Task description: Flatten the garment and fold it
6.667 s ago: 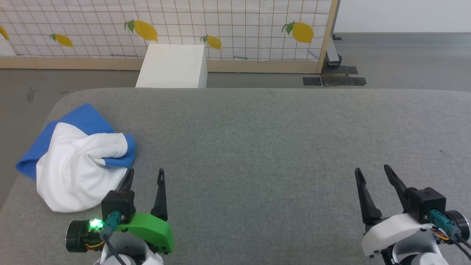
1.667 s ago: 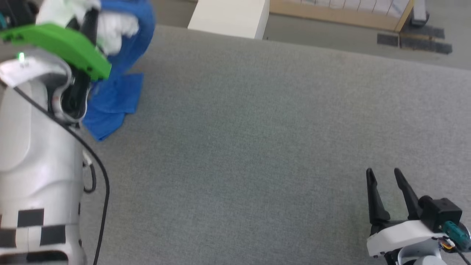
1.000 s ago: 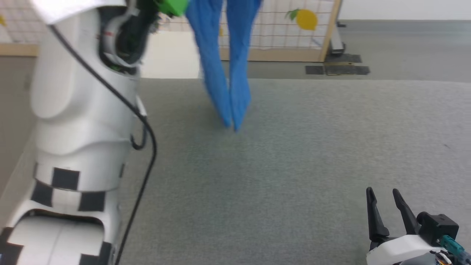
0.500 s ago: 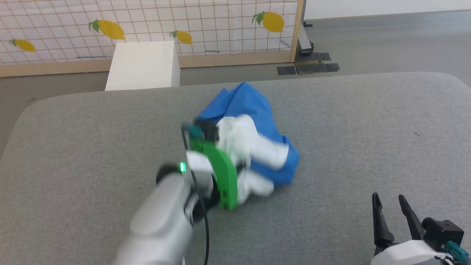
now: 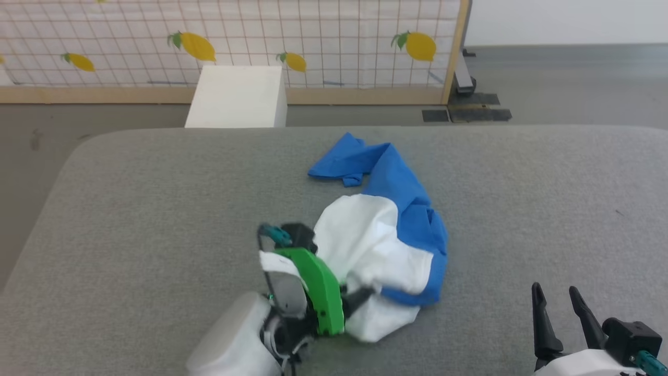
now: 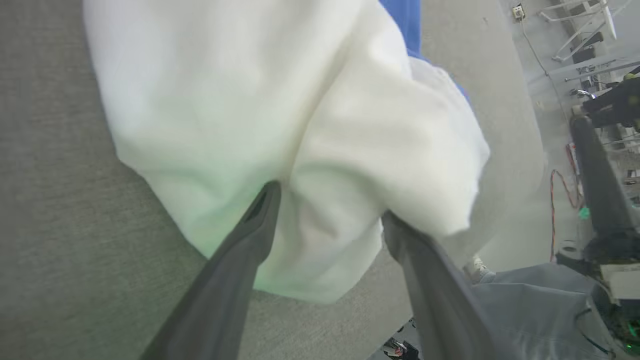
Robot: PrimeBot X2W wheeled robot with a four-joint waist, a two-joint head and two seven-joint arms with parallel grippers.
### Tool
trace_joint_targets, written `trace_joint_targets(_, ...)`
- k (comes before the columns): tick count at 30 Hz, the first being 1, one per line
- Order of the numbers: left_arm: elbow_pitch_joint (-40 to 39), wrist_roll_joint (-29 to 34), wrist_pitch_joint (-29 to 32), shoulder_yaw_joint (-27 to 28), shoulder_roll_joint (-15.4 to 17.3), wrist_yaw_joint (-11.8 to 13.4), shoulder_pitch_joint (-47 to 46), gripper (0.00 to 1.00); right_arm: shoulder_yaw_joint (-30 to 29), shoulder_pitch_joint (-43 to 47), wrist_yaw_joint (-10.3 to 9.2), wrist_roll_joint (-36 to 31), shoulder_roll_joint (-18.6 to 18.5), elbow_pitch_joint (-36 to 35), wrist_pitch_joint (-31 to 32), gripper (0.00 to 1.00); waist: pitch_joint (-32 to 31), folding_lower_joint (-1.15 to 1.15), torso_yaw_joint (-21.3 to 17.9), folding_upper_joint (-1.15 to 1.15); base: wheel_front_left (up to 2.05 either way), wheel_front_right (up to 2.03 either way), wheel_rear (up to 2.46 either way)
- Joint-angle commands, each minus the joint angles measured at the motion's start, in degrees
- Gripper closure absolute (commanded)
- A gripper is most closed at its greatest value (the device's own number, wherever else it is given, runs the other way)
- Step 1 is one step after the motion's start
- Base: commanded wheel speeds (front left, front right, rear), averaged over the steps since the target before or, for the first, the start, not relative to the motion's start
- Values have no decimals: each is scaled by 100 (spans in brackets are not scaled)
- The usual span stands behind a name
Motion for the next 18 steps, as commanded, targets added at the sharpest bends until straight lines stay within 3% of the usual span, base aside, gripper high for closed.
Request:
trace_joint_targets(1, -197, -199, -96, 158, -10, 15, -27, 0, -31, 72, 26, 9, -1, 6, -34, 0, -187, 0, 170, 0, 0, 0, 0)
trace_joint_targets(8, -1161, -545, -1025, 1212, 305, 271, -76, 0, -63, 61, 26, 77, -1, -31, -35, 0, -393, 0, 305, 0, 0, 0, 0)
trace_joint_targets(12, -1560, -178, -2072, 1701, 671, 412, 145, 0, -38, 37, 26, 98, -1, -45, -35, 0, -415, 0, 351, 0, 0, 0, 0)
trace_joint_targets(13, -1723, 192, -2819, 1938, 899, 549, 428, 0, -30, 32, 26, 96, -1, -47, -35, 0, -417, 0, 382, 0, 0, 0, 0)
trace_joint_targets(18, -1920, 1069, -3890, 1969, 1269, 838, 1072, 0, -32, 22, 26, 69, -1, -19, -34, 0, -374, 0, 439, 0, 0, 0, 0)
